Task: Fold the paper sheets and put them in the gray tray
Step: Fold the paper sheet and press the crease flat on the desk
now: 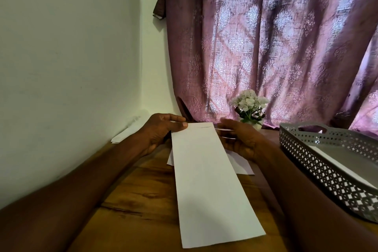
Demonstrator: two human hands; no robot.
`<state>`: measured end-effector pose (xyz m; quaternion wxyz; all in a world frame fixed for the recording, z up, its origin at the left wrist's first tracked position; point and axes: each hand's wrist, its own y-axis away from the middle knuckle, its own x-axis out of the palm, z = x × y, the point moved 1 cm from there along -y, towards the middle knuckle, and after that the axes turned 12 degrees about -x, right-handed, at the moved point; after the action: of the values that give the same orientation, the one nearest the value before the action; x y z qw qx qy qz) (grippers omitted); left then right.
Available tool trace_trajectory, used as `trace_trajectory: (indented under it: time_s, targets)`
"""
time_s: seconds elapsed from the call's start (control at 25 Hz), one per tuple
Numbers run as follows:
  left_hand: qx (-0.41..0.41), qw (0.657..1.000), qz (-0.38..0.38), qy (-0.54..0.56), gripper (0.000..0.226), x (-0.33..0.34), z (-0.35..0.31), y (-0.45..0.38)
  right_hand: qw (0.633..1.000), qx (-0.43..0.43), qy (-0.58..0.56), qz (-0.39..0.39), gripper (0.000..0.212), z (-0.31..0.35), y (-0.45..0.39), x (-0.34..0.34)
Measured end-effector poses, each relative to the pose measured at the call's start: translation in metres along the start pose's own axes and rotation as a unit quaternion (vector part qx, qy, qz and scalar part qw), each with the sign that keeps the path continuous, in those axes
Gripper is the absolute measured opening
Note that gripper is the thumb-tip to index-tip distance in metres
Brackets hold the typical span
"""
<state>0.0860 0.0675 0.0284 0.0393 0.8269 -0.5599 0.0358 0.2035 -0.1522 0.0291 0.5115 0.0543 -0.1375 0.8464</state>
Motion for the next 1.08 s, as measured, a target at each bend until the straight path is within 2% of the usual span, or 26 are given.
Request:
trace_trajectory:
  time_s: [0.08, 0.2, 0.52, 0.64, 0.76, 0.92, 1.0, 1.08]
  targets:
    - [0.004, 1.0, 0.002, -0.011, 0.032, 0.002, 0.0, 0.0, 0.999, 0.001, 0.027, 0.035, 0.046, -0.002, 0.001, 0.013]
    - [0.008, 1.0, 0.016, -0.025, 0.032, 0.005, 0.003, -0.001, 0.998, -0.01, 0.045, 0.049, 0.052, -0.007, 0.003, 0.023]
    - [0.013, 0.986, 0.058, -0.155, 0.02, -0.01, -0.014, 0.001, 0.999, -0.008, 0.036, 0.03, 0.046, -0.006, -0.001, 0.005]
    - [0.074, 0.984, 0.049, -0.151, 0.019, -0.01, -0.018, 0.0, 0.998, -0.001, 0.036, 0.054, 0.05, -0.007, 0.001, 0.011]
    - [0.122, 0.97, 0.104, -0.184, 0.021, -0.009, -0.015, 0.003, 0.992, -0.002, 0.058, 0.11, 0.043, -0.008, 0.006, 0.025]
    - [0.101, 0.948, 0.165, -0.252, 0.022, -0.008, -0.01, 0.0, 0.99, -0.01, 0.053, 0.127, 0.041, -0.01, 0.009, 0.033]
    - [0.093, 0.948, 0.161, -0.259, 0.024, -0.009, -0.01, 0.0, 0.991, -0.001, 0.05, 0.121, 0.044, -0.01, 0.014, 0.034]
    - [0.085, 0.952, 0.134, -0.262, 0.024, -0.015, -0.006, 0.0, 0.986, 0.026, 0.046, 0.155, 0.046, -0.011, 0.021, 0.03]
